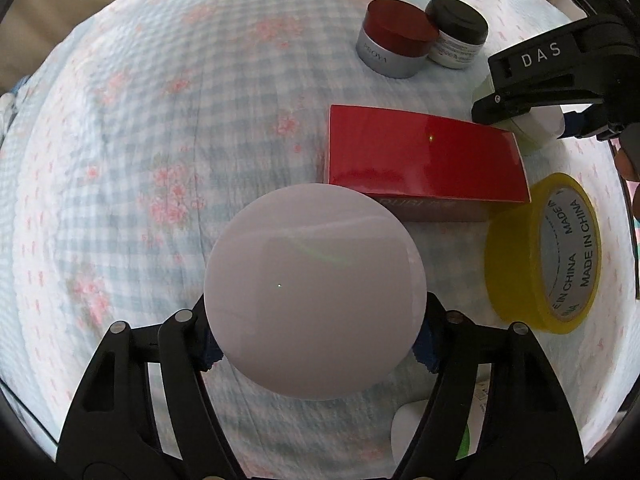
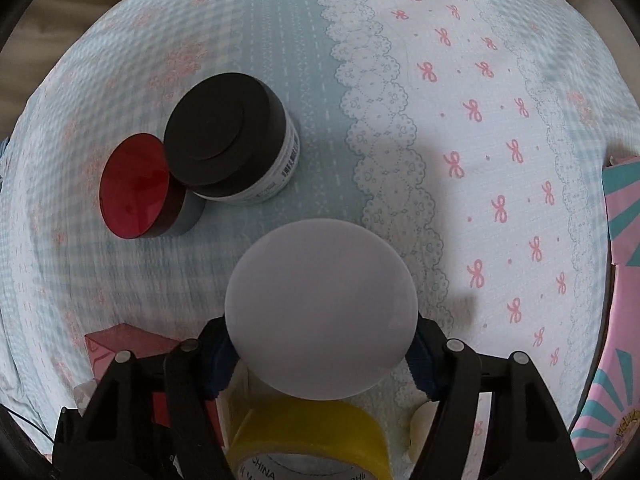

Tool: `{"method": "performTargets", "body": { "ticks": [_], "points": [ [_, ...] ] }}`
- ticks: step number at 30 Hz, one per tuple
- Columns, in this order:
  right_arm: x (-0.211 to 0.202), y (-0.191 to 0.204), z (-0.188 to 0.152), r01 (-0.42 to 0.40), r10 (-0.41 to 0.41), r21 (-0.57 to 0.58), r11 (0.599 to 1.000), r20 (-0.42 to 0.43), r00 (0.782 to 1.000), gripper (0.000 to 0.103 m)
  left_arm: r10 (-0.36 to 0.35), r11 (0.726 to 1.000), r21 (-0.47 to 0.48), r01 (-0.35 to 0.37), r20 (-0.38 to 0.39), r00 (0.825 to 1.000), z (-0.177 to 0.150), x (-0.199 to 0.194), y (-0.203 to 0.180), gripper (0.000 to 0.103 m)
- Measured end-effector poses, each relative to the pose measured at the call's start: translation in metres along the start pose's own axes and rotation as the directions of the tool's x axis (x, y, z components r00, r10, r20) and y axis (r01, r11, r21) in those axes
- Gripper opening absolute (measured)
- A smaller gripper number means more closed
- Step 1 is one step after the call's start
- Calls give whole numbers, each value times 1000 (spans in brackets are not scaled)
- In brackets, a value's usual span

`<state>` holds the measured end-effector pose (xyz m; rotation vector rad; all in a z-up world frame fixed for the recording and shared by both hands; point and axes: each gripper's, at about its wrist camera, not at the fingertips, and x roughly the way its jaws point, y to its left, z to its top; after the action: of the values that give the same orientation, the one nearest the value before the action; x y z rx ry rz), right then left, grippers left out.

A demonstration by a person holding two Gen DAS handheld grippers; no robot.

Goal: Organize rigid objects
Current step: 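Carry the green jar and white container toward the cardboard box with both tools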

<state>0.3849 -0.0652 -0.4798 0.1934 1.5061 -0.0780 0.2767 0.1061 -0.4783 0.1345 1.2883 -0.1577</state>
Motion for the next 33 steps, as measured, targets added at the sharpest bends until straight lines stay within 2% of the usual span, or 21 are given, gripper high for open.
{"method": "performTargets", "body": {
  "ticks": [6, 14, 18, 20, 22, 29, 33],
  "points": [
    [-2, -3, 0, -12, 12, 24, 1000, 3, 1000, 66, 10, 1000, -4, -10, 2, 1000, 1, -4, 11, 69],
    [-43, 3, 0, -25, 26, -7, 1000, 55, 998, 66, 33, 999, -41, -31, 61, 998, 7, -50, 28, 68],
    [-74, 9, -6, -27, 30, -31, 999, 80, 996, 66, -6, 994, -107, 12, 56, 998, 14, -72, 42, 67],
    [-91, 11, -11, -23, 27, -44, 999, 86, 996, 66, 4, 993, -117, 3, 56, 998, 13, -75, 46, 67],
    [-104, 12, -15, -27, 32, -48, 998, 102, 994, 66, -26, 990, -139, 34, 54, 998, 10, -79, 51, 67],
    [-143, 12, -50, -50, 57, -51, 997, 138, 989, 66, -46, 991, -117, 63, 135, 990, 2, -131, 55, 67],
    [-174, 7, -61, -62, 71, -52, 997, 182, 981, 66, -64, 994, -75, 81, 205, 977, 14, -172, 47, 67]
  ]
}}
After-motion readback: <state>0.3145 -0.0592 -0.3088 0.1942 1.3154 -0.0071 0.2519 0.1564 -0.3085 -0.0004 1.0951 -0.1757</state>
